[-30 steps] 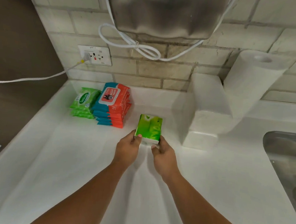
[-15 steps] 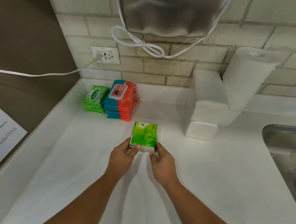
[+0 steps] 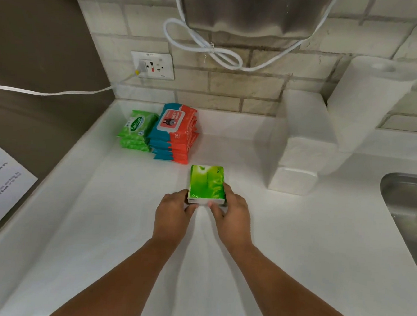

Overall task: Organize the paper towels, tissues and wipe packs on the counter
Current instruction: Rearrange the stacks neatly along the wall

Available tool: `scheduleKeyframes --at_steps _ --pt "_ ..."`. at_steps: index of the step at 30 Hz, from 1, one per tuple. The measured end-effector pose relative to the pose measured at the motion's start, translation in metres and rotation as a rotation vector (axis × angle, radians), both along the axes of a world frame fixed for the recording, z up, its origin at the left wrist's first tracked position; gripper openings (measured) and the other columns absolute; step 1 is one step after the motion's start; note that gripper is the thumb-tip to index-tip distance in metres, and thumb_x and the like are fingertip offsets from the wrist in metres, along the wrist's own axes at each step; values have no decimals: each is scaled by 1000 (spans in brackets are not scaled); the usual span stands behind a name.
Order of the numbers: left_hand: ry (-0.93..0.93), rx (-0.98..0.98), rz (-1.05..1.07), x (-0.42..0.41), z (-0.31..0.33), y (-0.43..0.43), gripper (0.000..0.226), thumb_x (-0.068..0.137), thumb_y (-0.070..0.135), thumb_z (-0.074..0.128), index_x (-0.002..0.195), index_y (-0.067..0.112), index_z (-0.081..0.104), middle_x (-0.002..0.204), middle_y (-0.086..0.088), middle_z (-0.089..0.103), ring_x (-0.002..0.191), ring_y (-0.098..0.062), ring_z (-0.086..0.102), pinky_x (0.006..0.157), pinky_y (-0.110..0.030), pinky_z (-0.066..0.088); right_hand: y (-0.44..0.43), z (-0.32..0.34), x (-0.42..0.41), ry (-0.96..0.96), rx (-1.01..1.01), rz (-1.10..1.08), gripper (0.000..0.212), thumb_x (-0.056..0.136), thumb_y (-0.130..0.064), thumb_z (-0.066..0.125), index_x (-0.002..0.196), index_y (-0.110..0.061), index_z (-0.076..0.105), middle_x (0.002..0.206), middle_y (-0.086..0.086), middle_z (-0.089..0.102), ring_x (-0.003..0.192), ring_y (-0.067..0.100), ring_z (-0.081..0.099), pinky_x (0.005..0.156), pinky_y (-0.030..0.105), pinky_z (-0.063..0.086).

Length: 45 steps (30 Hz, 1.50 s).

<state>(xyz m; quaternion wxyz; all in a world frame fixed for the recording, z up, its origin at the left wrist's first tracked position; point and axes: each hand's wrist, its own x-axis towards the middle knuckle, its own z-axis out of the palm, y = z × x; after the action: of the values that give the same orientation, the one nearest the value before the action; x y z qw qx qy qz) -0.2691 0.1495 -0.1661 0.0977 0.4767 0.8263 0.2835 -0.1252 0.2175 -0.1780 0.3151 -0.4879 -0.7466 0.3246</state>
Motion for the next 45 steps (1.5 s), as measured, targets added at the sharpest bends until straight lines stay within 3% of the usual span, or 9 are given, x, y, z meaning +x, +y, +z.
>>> scheduleKeyframes --at_steps 5,11,14,17,22,28,32,39,45 --pt "-38 7 1 -11 3 35 29 95 22 68 123 15 67 101 -8 74 93 -26 66 78 -36 52 26 1 -18 53 6 -66 50 96 -27 64 144 -14 53 117 8 68 108 24 60 94 29 48" --pt "-222 47 16 -16 4 80 64 98 20 62 156 18 37 118 -11 72 109 -28 67 95 -35 53 65 -9 -42 43 58 -124 47 99 -28 59 144 -16 53 121 7 69 105 25 65 93 33 52" --pt "-268 82 7 -18 -1 98 74 97 20 63 161 20 25 127 -12 66 117 -27 63 97 -28 47 86 -10 -53 19 59 -152 48 100 -31 56 146 -19 51 124 7 68 104 25 66 92 32 52" --pt "-333 166 -44 -22 -6 120 82 94 16 65 162 25 20 146 -7 57 128 -25 58 108 -32 46 106 -10 -59 13 54 -192 48 100 -31 54 146 -20 50 123 9 69 104 28 66 91 32 51" --pt "-319 225 -117 -29 -12 146 81 94 10 64 162 19 21 163 -4 36 147 -23 36 110 -15 21 133 -12 -65 -63 58 -206 49 100 -28 52 148 -22 47 127 9 67 108 30 64 88 29 47" --pt "-309 136 -114 -38 -21 165 89 94 20 64 164 26 9 165 -6 30 148 -27 37 111 -23 29 150 -11 -71 -102 27 -169 61 94 -23 60 153 -23 40 132 10 65 114 31 62 95 32 47" --pt "-308 87 -110 -38 -23 167 91 93 31 64 163 30 5 162 -12 33 145 -32 40 118 -40 39 152 -15 -72 -81 40 -212 62 92 -20 62 151 -25 43 128 9 68 108 32 65 91 30 48" --pt "-226 30 -130 -40 -19 167 88 97 35 63 164 25 7 156 -16 38 141 -34 40 113 -37 39 161 -24 -73 -200 28 -267 60 94 -28 60 151 -26 41 133 13 59 118 37 50 99 43 46" --pt "-201 -38 -158 -43 -8 177 86 99 31 58 164 21 2 158 -13 39 142 -34 40 118 -42 37 158 -21 -73 -170 41 -233 59 96 -26 56 152 -20 39 133 10 60 119 40 49 107 47 41"
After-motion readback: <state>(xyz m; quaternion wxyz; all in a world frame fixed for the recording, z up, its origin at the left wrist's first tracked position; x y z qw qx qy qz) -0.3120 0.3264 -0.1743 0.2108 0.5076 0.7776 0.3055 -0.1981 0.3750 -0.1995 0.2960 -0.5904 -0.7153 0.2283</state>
